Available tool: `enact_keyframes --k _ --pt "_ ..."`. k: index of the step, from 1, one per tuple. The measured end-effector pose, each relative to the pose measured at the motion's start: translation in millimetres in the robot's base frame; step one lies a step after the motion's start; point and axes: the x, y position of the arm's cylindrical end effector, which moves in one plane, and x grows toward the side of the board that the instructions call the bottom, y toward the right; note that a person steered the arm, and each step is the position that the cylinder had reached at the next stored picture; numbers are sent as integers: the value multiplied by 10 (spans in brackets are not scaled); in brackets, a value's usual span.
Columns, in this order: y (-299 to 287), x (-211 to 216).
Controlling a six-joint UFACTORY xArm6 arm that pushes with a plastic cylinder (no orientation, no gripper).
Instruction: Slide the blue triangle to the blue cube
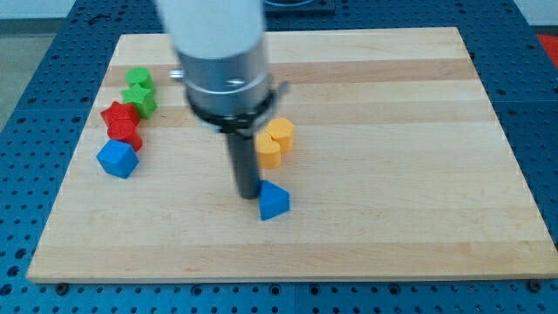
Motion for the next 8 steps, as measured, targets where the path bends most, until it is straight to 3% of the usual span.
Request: enact_keyframes --k 3,4,7,8 --pt "1274 303" --pt "1266 452" --pt "-47 461" --pt "113 463"
